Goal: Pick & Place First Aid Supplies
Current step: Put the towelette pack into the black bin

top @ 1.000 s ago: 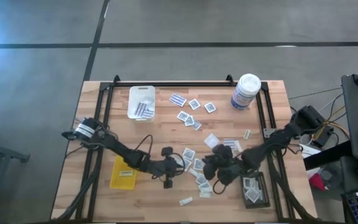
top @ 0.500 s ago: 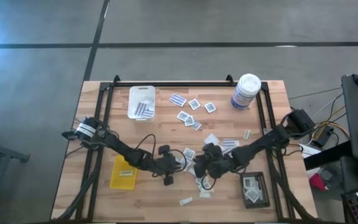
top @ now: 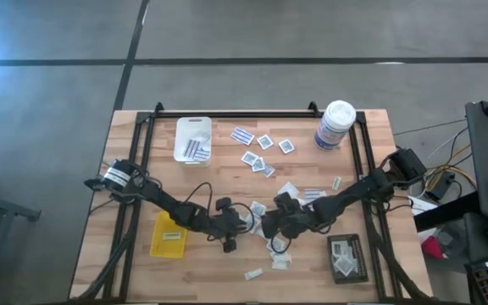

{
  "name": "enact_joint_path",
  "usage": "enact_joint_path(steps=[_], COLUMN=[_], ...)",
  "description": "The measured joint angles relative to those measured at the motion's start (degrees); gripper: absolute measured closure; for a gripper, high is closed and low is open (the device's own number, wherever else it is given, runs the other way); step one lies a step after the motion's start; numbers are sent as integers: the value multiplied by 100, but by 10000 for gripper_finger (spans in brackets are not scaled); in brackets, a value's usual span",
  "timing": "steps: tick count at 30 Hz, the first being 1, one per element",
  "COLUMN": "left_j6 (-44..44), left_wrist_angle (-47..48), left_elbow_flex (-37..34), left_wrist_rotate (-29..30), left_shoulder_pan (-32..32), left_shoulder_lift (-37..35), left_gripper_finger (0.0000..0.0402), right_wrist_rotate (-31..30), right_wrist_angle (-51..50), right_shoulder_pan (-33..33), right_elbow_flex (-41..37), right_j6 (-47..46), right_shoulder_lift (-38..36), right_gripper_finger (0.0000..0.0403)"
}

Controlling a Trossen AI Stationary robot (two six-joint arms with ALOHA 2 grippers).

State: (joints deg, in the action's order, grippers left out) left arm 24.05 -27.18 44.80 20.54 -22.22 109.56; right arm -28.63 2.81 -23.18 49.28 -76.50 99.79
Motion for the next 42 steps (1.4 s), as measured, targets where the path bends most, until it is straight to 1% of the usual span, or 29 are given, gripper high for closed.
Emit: enact_joint_path(steps=[7, 12, 18, 22, 25, 28, 31, 42], left_j6=[-15, -13, -11, 4, 39, 219, 559, 693], left_wrist_angle=[7, 11, 15, 15, 15, 12, -15, -17], left_elbow_flex=[-4, -4, -9, -9, -9, -9, -13, -9], left_wrist_rotate=[-7, -20, -72, -79, -81, -84, -103, -57], left_shoulder_pan=[0, 0, 0, 0, 0, 0, -2, -2], left_shoulder_lift=[0, 0, 0, 0, 0, 0, 0, 2], left_gripper_finger=[323, 323, 323, 323, 323, 323, 323, 323], right_wrist_rotate=[466, 524, 469, 495, 690, 895, 938, 1115], right_wrist_angle=[735, 682, 657, 331, 225, 203, 203, 197], right_shoulder_pan=[-4, 81, 252, 341, 340, 330, 332, 356], right_elbow_flex=[41, 185, 299, 295, 286, 286, 286, 283], right_j6=[29, 288, 349, 104, -45, -138, -224, -642], right_shoulder_lift=[542, 669, 706, 721, 721, 721, 721, 721], right_gripper_finger=[269, 271, 275, 272, 269, 268, 271, 275])
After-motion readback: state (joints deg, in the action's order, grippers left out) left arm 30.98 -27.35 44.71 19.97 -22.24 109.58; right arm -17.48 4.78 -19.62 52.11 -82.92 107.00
